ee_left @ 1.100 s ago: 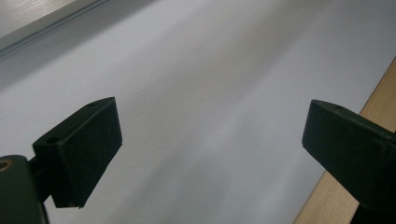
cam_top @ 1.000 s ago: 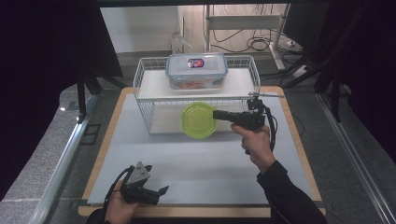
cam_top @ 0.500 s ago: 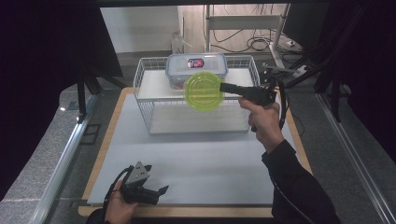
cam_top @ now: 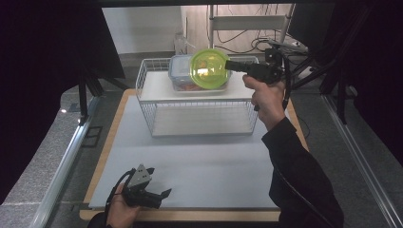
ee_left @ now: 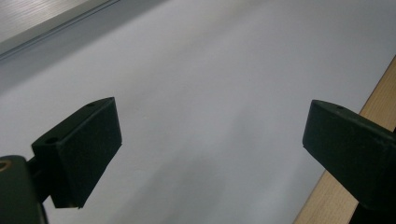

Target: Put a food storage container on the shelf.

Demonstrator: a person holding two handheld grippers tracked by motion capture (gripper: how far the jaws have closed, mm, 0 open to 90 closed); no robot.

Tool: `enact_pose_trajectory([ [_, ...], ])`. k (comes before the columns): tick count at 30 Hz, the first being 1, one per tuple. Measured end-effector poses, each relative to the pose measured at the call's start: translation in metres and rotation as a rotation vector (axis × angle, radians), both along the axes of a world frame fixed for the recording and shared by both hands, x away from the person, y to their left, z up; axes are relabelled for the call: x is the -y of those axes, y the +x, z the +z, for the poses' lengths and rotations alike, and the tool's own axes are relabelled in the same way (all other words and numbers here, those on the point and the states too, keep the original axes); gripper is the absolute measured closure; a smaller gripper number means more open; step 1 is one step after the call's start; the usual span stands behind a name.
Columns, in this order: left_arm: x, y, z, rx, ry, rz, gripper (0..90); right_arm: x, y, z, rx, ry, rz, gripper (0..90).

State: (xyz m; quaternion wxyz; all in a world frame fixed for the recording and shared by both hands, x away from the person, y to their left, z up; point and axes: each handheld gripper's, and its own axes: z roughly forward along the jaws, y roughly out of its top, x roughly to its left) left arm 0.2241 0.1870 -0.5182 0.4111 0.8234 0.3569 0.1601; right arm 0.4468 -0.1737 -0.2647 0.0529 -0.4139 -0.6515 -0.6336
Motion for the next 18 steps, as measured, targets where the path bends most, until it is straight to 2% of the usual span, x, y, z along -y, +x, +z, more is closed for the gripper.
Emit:
enact_pose_trajectory([
  [7,0.0,0.0,0.0,-0.003,-0.006,-0.002,4.5,-0.011,0.019,0.007,-0.021,0.005,-0.029,84.7],
  [18,0.0,-0.001,0.0,-0.003,-0.015,-0.012,4.6,-0.029,0.046,0.006,-0.066,-0.007,-0.067,84.6],
])
